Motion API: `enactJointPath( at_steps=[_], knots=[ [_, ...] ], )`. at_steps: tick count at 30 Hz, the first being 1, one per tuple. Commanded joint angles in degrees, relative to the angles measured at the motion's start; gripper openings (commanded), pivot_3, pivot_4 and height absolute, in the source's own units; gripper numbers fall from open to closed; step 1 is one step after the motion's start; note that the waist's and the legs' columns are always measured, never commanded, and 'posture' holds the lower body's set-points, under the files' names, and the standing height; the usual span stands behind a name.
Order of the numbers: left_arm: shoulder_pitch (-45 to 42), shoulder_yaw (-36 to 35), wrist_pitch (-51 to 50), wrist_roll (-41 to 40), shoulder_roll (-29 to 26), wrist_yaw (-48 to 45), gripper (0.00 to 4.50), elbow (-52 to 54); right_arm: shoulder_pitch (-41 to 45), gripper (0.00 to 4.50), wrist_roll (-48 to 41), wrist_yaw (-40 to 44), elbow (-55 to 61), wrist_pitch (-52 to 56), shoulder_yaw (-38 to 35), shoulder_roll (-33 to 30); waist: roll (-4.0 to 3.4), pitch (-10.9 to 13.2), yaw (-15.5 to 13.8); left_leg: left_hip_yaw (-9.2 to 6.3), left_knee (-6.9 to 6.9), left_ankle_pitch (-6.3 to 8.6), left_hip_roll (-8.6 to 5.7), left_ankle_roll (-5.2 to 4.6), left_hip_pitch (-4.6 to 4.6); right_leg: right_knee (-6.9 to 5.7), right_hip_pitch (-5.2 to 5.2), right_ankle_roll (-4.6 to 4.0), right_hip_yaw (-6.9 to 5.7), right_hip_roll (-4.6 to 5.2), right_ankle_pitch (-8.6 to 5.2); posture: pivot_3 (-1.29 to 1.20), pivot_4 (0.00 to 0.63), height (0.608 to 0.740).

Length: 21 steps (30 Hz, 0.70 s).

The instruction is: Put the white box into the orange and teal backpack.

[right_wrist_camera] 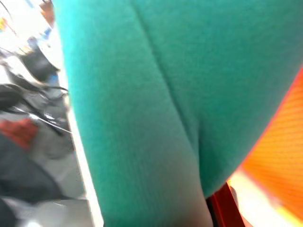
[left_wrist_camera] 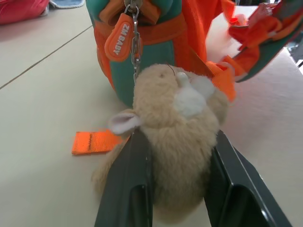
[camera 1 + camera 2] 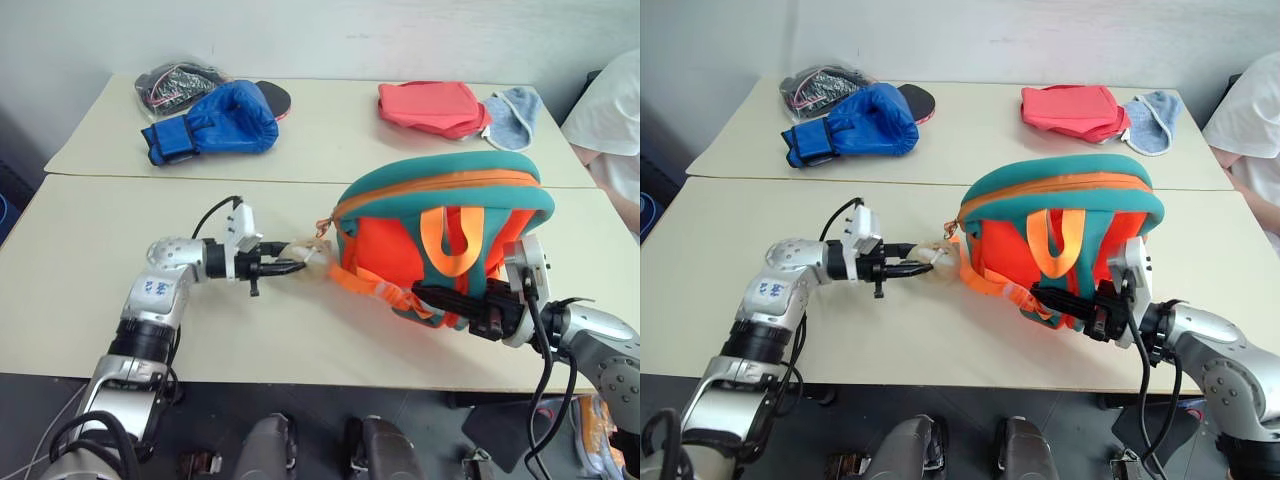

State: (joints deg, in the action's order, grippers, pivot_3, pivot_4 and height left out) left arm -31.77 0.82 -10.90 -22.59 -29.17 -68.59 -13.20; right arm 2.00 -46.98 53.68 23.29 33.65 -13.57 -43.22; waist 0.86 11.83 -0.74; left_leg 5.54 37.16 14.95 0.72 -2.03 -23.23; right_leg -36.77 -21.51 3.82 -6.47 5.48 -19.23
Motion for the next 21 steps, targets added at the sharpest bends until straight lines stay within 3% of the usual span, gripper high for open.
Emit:
enactJointPath(
  at_steps=[1, 7, 12, 16, 21],
  knots=[
    [4.31, -5.94, -2.76, -4.64, -4.83, -1.19, 2.55, 6.22, -2.73, 0.7, 7.85, 5.91, -1.6, -11.79, -1.15, -0.96, 0.0, 0.0, 0.02, 0.0, 0.0, 0.0, 0.0, 0.0, -0.01, 0.01, 0.0, 0.0, 0.0, 0.0, 0.0, 0.0, 0.15, 0.74],
    [17.57, -14.54, -4.13, -4.24, -15.87, 0.89, 4.4, 12.05, -7.8, 2.68, 13.68, 10.53, -6.24, -22.59, -9.8, -3.68, -0.05, -0.01, 0.79, 0.01, -0.08, -0.01, 0.01, 0.03, 0.05, 0.01, 0.0, -0.01, 0.01, 0.01, 0.0, 0.0, 0.15, 0.74],
    [32.7, -22.78, 3.29, -2.12, -16.66, 2.36, 4.5, 20.64, -11.86, 4.4, 16.58, 17.53, -17.58, -28.3, -18.12, -9.76, -0.04, -0.01, 0.27, -0.02, -0.07, 0.17, -0.01, -0.1, 0.05, 0.22, 0.08, -0.01, 0.03, 0.11, 0.0, 0.0, 0.15, 0.74],
    [39.93, -25.84, 5.68, -1.09, -15.86, 5.09, 4.5, 22.83, -8.12, 4.46, 20.14, 20.21, -31.19, -36.97, -18.99, -12.48, -0.07, -0.02, 0.69, 0.01, -0.1, 0.42, -0.01, -0.39, 0.09, 0.31, 0.09, -0.03, 0.08, 0.11, -0.02, 0.0, 0.15, 0.74],
    [41.84, -25.38, 6.9, -0.29, -14.43, 9.26, 4.5, 25.71, -4.65, 4.46, 22.79, 21.66, -34.89, -42.38, -14.26, -10.94, -0.22, -0.07, 0.7, 0.0, -0.15, 0.43, 0.04, -0.33, 0.12, 0.25, 0.06, -0.13, 0.04, 0.1, -0.07, 0.0, 0.15, 0.74]
  ],
)
